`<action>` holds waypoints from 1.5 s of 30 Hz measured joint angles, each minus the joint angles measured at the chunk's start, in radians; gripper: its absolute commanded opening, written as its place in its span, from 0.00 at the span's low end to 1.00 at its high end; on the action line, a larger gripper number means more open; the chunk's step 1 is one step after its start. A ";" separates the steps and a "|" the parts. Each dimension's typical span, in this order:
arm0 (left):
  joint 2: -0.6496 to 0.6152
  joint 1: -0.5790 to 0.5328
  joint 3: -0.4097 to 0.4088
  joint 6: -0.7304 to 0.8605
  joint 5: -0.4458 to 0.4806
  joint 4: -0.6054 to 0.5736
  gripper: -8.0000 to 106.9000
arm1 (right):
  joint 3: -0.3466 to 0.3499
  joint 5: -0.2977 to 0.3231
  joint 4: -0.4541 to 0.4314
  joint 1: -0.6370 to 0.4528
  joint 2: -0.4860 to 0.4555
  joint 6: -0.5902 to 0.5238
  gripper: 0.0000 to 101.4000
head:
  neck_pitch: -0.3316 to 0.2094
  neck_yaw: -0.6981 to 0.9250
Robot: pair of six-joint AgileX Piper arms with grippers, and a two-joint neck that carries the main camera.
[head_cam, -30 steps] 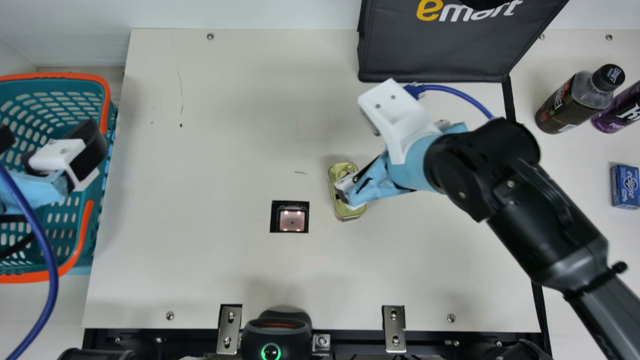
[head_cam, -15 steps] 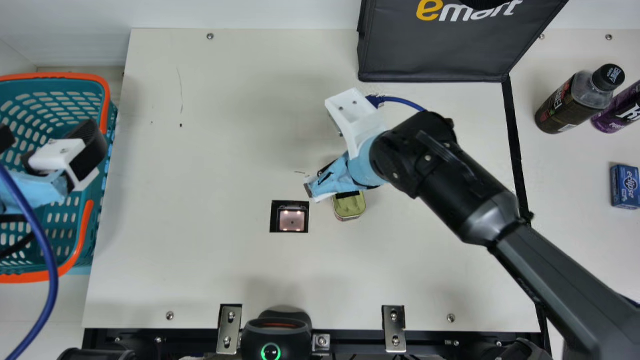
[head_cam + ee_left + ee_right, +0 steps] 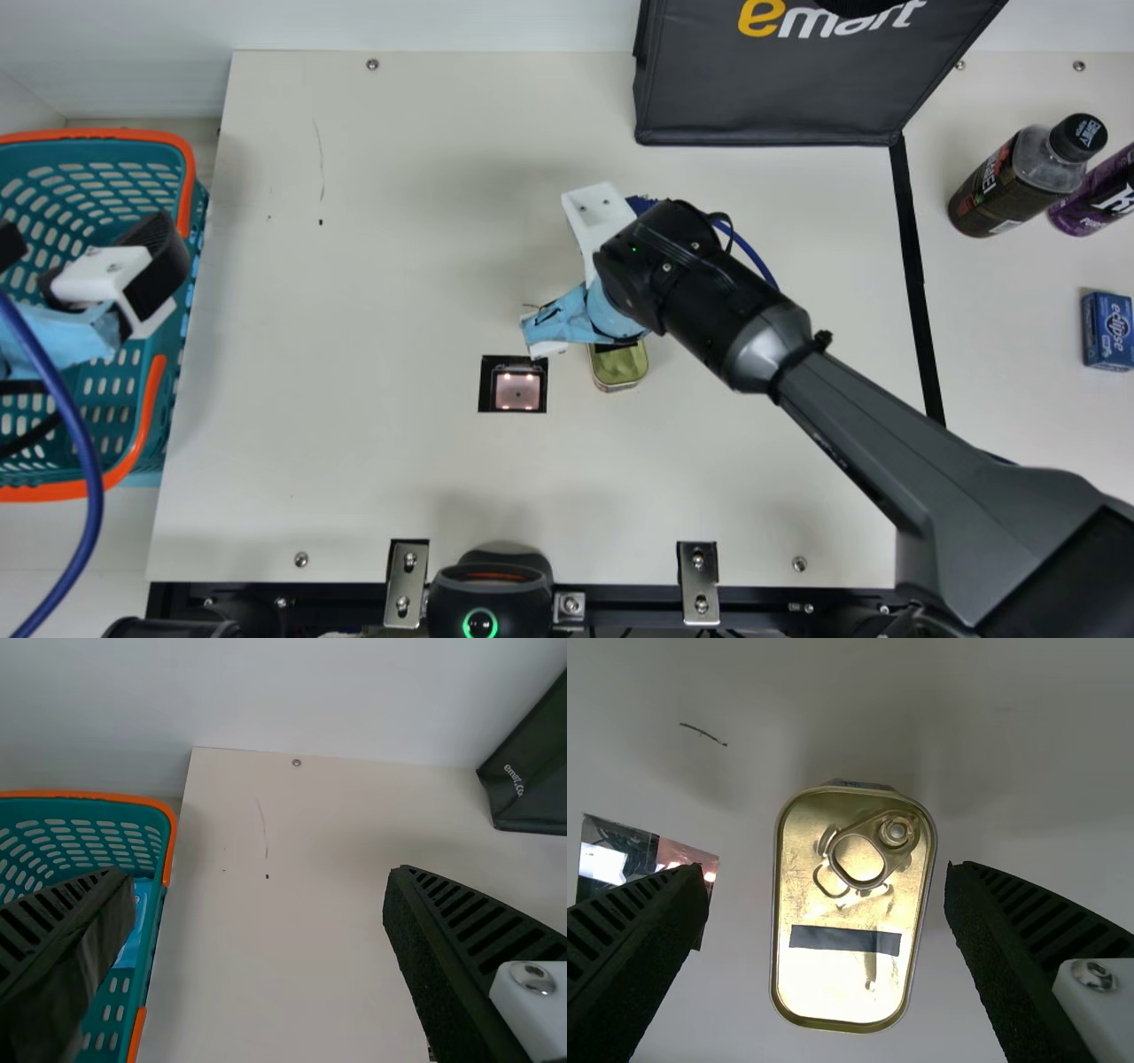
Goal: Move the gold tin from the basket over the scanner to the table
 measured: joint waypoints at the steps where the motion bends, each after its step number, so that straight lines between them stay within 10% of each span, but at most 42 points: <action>1: 0.000 0.000 0.000 0.000 0.000 0.000 0.85 | -0.001 0.001 0.003 -0.002 0.006 0.011 0.94 | 0.000 0.002; 16: 0.000 0.000 0.000 0.000 0.000 0.000 0.85 | -0.025 0.037 0.049 -0.033 0.067 0.036 0.94 | 0.000 0.000; 30: 0.000 0.000 0.000 0.000 0.000 0.000 0.85 | -0.038 0.068 0.021 -0.029 0.069 0.076 0.01 | 0.002 0.000; 45: 0.000 0.000 0.000 0.000 0.000 0.000 0.85 | 0.001 0.074 -0.033 0.017 -0.097 0.091 0.00 | 0.000 -0.055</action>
